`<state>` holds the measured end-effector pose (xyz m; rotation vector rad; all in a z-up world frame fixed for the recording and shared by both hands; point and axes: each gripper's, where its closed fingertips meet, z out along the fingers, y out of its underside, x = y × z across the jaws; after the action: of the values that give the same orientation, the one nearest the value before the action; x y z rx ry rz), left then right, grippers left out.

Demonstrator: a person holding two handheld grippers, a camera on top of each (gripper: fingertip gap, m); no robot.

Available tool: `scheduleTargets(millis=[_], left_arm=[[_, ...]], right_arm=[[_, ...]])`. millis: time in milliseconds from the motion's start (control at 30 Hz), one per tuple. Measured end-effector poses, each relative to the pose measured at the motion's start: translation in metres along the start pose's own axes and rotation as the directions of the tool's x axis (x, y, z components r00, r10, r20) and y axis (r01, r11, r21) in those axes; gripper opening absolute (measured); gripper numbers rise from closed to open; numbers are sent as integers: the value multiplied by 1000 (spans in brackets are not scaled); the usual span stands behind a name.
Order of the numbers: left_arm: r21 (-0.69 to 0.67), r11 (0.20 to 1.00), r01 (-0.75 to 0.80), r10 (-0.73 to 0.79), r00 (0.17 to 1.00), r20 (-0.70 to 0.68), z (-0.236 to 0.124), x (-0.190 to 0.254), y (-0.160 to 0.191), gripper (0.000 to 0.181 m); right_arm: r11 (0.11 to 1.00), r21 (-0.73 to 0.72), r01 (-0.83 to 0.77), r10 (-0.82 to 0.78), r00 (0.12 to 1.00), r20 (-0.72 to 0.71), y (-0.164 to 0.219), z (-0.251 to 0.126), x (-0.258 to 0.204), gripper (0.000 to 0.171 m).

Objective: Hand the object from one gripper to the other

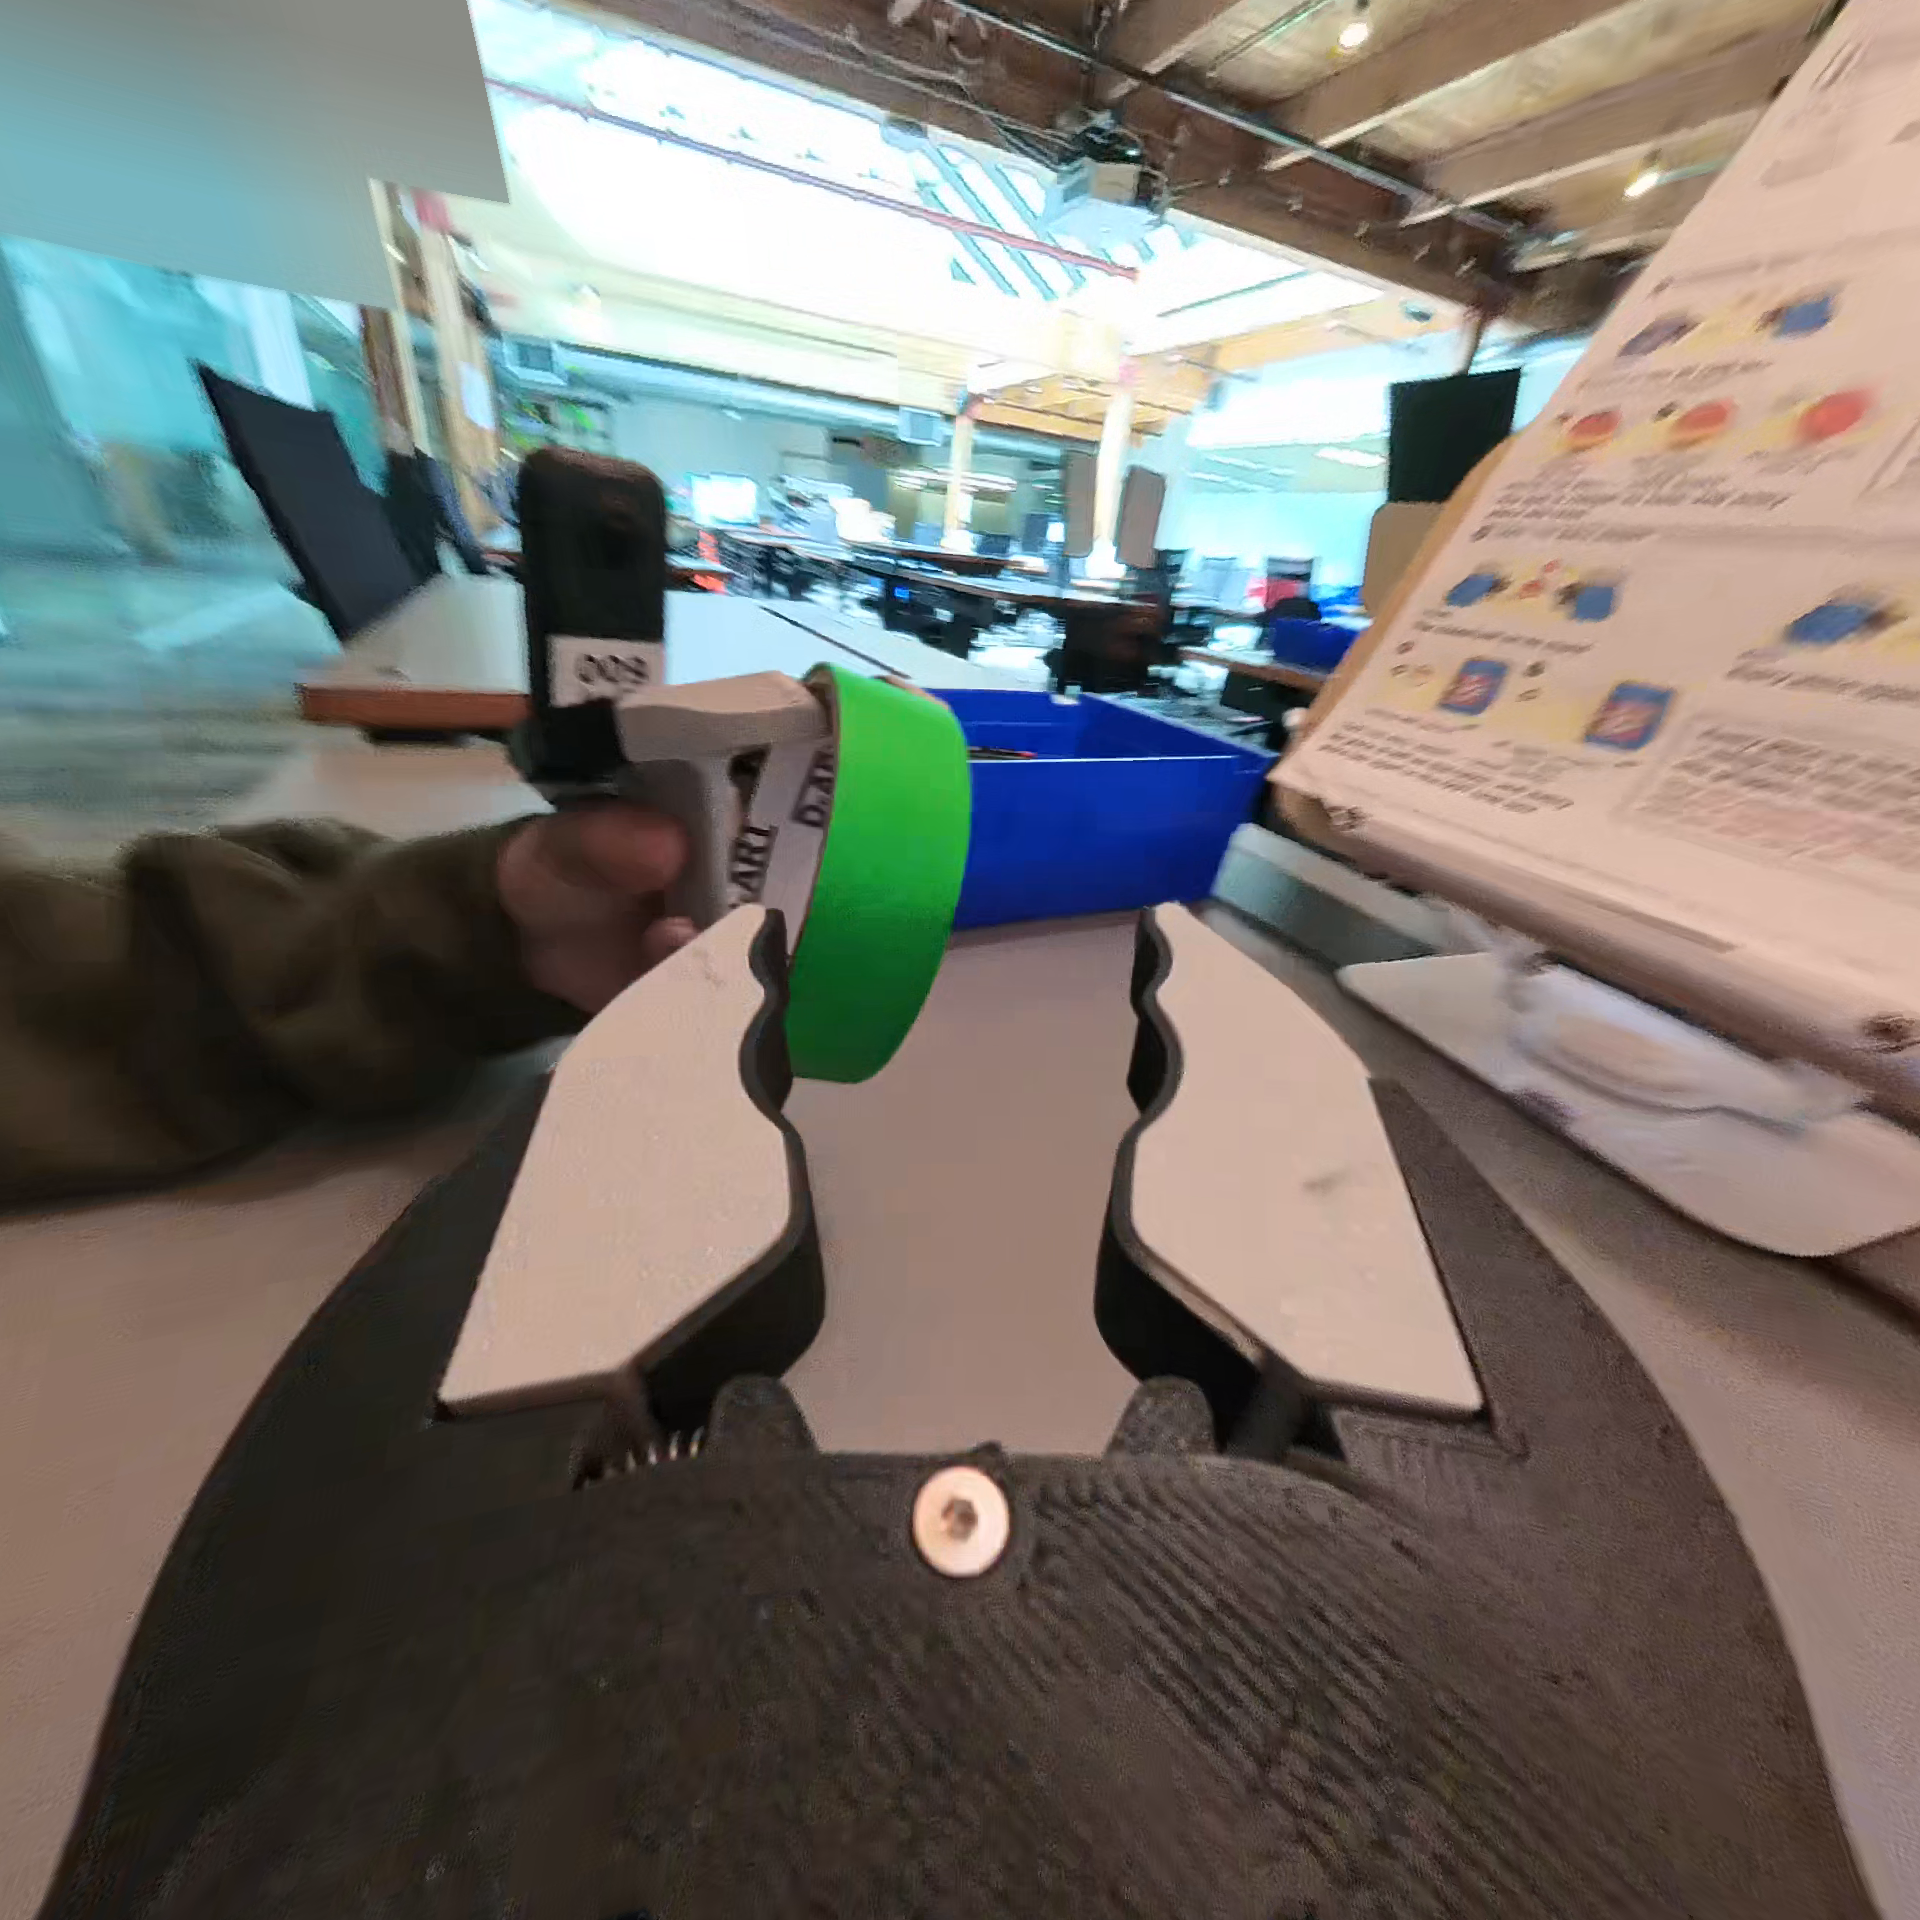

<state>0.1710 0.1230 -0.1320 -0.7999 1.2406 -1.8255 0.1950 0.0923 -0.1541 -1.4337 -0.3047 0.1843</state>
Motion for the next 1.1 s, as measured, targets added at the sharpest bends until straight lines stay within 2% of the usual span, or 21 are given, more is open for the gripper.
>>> scheduleTargets(millis=[33, 100, 133, 167, 267, 400, 533, 600, 667, 767, 867, 1000, 1100], left_arm=[[17, 999, 40, -40, 999, -2, 0, -1, -2, 26], [29, 995, 92, -92, 996, -20, 1, 0, -2, 26], [26, 995, 99, -99, 995, -18, 1, 0, -1, 26], [21, 995, 97, -97, 995, -6, 2, -1, 1, 27], [6, 995, 98, -98, 995, -15, 0, -2, 1, 27], [3, 994, 107, -107, 994, -5, 2, -2, 5, 27], [-65, 997, 52, -52, 999, -3, 6, 2, 17, 53], [-94, 988, 123, -128, 991, -43, 8, 7, 22, 66], [-114, 964, 240, -248, 966, -69, 8, 8, 26, 71], [-169, 882, 440, -459, 883, -100, 7, 8, 34, 79], [-231, 778, 584, -625, 755, -196, 3, 20, 33, 85], [-324, 652, 686, -758, 576, -306, -1, 40, 26, 86], [-407, 588, 699, -808, 527, -263, 2, 48, 40, 83]], right_arm=[[998, 9, -60, 60, 997, 48, 1, 2, -6, 62], [984, 18, -176, 172, 977, 125, 2, 6, -16, 58], [978, 20, -206, 201, 969, 143, 3, 9, -19, 49], [977, 17, -213, 208, 965, 162, 4, 10, -22, 33], [974, -13, -226, 225, 962, 154, 5, 11, -20, 31], [946, -8, -323, 319, 930, 181, -1, 8, -16, 29], [914, -1, -406, 401, 901, 168, -2, 7, -10, 29], [898, 15, -439, 430, 886, 171, -4, 5, -6, 29], [889, 42, -456, 442, 878, 182, -8, 2, -3, 29], [927, 103, -362, 332, 916, 224, -22, -7, -7, 29], [976, 123, -180, 145, 958, 247, -30, -15, -18, 29], [980, 133, 146, -172, 963, 208, -28, -22, -27, 28], [948, 150, 282, -312, 919, 242, -27, -26, -42, 29]])
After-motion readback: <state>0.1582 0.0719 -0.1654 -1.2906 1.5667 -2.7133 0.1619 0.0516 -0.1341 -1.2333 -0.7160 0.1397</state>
